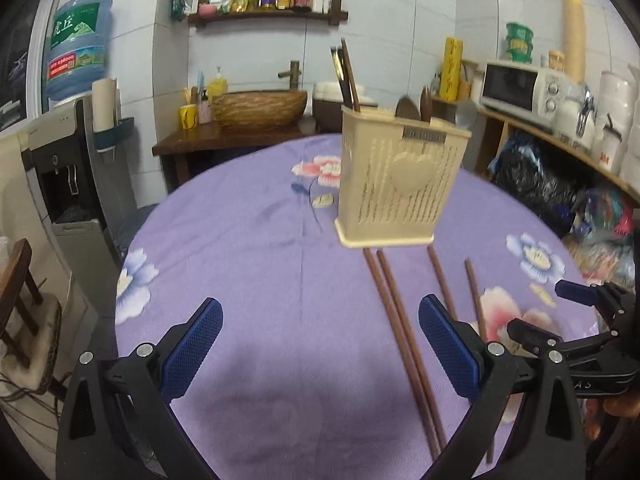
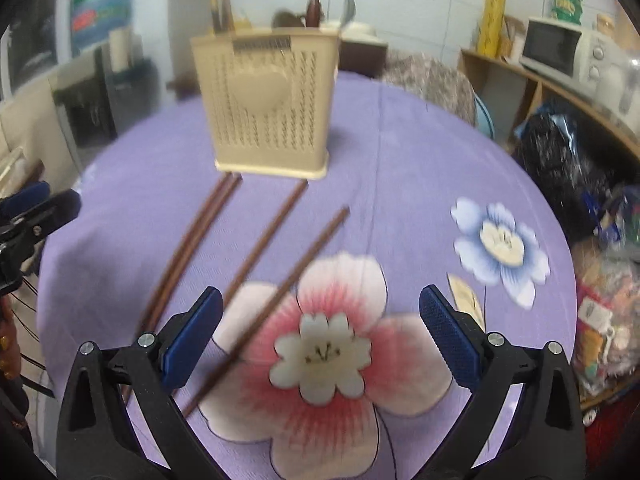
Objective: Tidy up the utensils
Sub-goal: 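Move both tools back toward the brown wooden chopsticks on the cloth, then grasp a brown chopstick with the right tool while the left tool grasps another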
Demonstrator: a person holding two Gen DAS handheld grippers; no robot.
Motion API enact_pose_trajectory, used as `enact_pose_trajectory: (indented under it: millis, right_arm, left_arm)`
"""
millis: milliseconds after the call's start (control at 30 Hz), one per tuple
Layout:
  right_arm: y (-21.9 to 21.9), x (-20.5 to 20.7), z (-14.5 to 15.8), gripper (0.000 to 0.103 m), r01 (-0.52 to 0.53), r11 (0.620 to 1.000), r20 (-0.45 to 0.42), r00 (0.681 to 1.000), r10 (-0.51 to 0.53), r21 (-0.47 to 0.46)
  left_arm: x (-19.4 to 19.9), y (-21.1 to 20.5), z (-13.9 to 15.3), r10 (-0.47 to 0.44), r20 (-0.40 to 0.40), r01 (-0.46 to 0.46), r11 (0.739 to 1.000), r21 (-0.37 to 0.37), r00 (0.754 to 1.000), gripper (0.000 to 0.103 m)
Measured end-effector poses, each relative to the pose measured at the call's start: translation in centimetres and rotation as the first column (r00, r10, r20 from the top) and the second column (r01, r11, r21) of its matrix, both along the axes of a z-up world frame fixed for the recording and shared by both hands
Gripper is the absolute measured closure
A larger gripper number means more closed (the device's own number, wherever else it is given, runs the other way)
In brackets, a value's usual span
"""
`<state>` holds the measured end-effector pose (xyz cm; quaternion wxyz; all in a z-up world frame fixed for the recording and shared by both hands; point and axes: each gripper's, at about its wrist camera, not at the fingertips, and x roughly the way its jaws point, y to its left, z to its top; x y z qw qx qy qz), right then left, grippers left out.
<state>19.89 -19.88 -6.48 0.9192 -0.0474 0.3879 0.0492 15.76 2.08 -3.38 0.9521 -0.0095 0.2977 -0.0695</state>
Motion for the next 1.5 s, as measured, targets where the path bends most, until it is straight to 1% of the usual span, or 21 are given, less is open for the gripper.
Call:
enact_pose_trajectory:
  millis: [67,133,233,300,367,467,567,633,800,900,967,1100,1267,1333,1367,1433,1500]
  right_arm:
    - [0.0,-0.2,-0.9,0.006,0.012,1.0,-0.037,0.999,-0.012,0.008]
    - [0.1,-0.3,-1.4,0.006,0.017,1.0,-0.061,0.998,-0.016,0.019]
    - [0.7,-0.3,-2.1,0.006,0.03,0.999,-0.092,0.995,-0.028,0.019]
    - [1.2,0.0,-2.5,0.006,0.029,1.0,-0.118,0.993,-0.029,0.001]
    - [1.8,0.1,-2.6,0.006,0.028,0.999,-0.133,0.991,-0.03,-0.023]
    - [2.4,0.4,-2.8,0.006,0.035,0.998,-0.154,0.987,-0.042,-0.051]
    - [2.4,0.4,-3.0,0.006,0.039,0.996,-0.167,0.985,-0.052,-0.076]
    - [1.9,0.2,-2.9,0.006,0.042,0.996,-0.177,0.983,-0.055,-0.081]
    - [0.2,0.0,-2.7,0.006,0.07,0.987,-0.175,0.98,-0.094,-0.142]
    - [-0.6,-0.2,-2.8,0.006,0.074,0.991,-0.179,0.98,-0.093,-0.111]
    - [-0.6,-0.4,-2.9,0.006,0.076,0.991,-0.169,0.981,-0.094,-0.108]
    - [-0.6,-0.3,-2.9,0.006,0.078,0.991,-0.16,0.983,-0.095,-0.111]
    - [-0.6,-0.5,-2.9,0.006,0.081,0.991,-0.158,0.983,-0.097,-0.106]
    - [-0.7,-0.5,-3.0,0.006,0.081,0.992,-0.156,0.983,-0.097,-0.101]
    - [-0.7,-0.5,-3.0,0.006,0.081,0.992,-0.159,0.983,-0.095,-0.092]
    - [-0.9,-0.2,-3.1,0.006,0.077,0.995,-0.164,0.983,-0.087,-0.067]
    - [-1.3,0.3,-3.2,0.006,0.074,0.997,-0.173,0.982,-0.079,-0.039]
  left_arm:
    - [-0.2,-0.2,-0.9,-0.019,-0.034,0.018,1.0,-0.018,0.999,0.006]
    - [-0.1,-0.5,-1.5,-0.018,-0.057,0.018,1.0,-0.01,0.998,0.006]
    - [-0.2,-1.2,-1.9,-0.023,-0.067,0.023,1.0,0.002,0.997,0.01]
    - [0.0,-1.6,-2.2,-0.034,-0.085,0.036,0.999,0.018,0.996,0.014]
    - [-0.1,-2.1,-2.6,-0.034,-0.098,0.038,0.999,0.038,0.995,0.02]
    - [0.0,-2.7,-3.1,-0.041,-0.121,0.048,0.997,0.058,0.992,0.025]
    - [0.0,-3.1,-3.5,-0.05,-0.145,0.058,0.997,0.047,0.988,0.03]
    - [0.0,-3.4,-3.6,-0.062,-0.155,0.07,0.996,0.046,0.986,0.031]
    - [-0.1,-4.0,-4.2,-0.094,-0.192,0.102,0.994,0.031,0.977,0.035]
    - [-0.2,-4.5,-4.7,-0.099,-0.21,0.111,0.993,0.044,0.973,0.039]
    - [-0.1,-4.8,-5.0,-0.101,-0.223,0.113,0.993,0.044,0.97,0.044]
    - [0.2,-5.2,-5.5,-0.101,-0.244,0.117,0.992,0.049,0.964,0.046]
    - [0.4,-5.8,-5.5,-0.099,-0.244,0.122,0.99,0.078,0.965,0.048]
    - [0.7,-6.0,-5.5,-0.091,-0.244,0.12,0.987,0.105,0.965,0.049]
    - [1.1,-6.1,-5.6,-0.089,-0.242,0.121,0.986,0.119,0.966,0.049]
    - [1.8,-5.9,-5.6,-0.087,-0.244,0.116,0.987,0.109,0.966,0.049]
    - [3.0,-5.8,-5.5,-0.083,-0.249,0.115,0.987,0.116,0.965,0.05]
